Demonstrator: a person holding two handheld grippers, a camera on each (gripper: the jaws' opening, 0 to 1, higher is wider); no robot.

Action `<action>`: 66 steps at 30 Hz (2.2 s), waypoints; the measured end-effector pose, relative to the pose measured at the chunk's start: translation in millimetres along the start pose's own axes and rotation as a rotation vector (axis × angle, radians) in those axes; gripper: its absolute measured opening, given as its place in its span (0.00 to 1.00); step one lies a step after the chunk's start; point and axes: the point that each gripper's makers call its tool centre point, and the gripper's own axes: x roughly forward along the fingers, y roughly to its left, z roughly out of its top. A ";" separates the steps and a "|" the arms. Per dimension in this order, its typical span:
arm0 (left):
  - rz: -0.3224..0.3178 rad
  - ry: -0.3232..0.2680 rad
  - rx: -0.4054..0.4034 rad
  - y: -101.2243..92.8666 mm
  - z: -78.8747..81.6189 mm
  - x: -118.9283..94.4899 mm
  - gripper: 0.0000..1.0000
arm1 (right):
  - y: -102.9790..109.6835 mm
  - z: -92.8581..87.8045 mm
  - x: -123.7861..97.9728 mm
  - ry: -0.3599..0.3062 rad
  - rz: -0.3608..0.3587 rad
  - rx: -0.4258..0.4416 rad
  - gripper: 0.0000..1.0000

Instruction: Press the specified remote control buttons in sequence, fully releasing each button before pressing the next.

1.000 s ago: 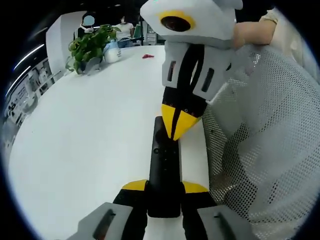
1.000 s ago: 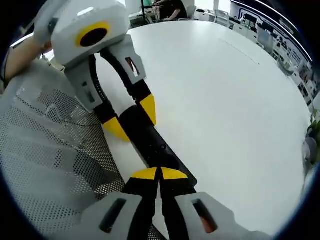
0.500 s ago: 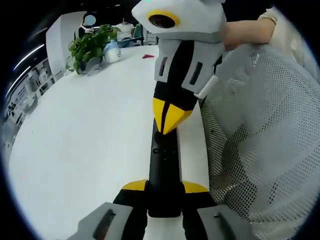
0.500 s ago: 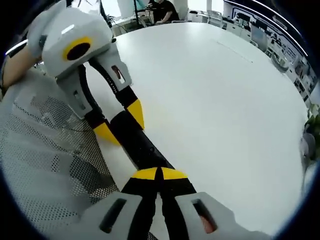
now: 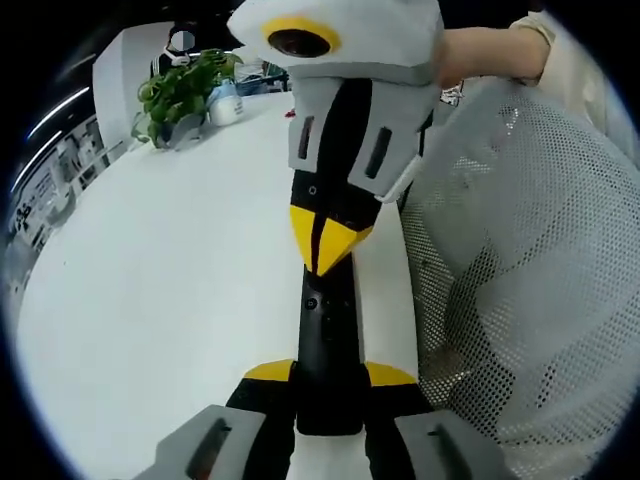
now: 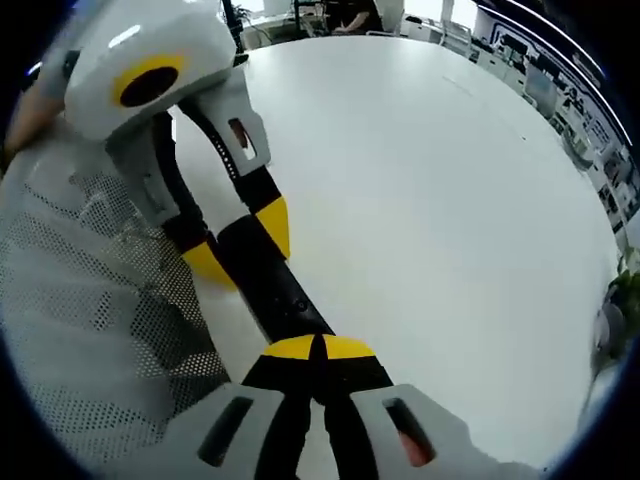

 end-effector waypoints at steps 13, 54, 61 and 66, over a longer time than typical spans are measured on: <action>0.002 0.010 0.015 1.0 -0.3 0.7 0.25 | -1.5 -0.6 2.1 0.098 0.094 -0.014 0.00; 0.005 0.012 0.038 0.5 -0.6 0.8 0.25 | 9.1 -11.2 -4.6 0.034 0.119 -0.521 0.05; 0.006 0.013 0.041 0.4 -0.7 0.8 0.25 | 9.5 -12.0 -5.7 -0.001 0.106 -0.499 0.05; 0.006 0.015 0.043 0.5 -0.8 0.7 0.25 | 8.4 -10.7 -6.7 -0.039 0.107 -0.436 0.05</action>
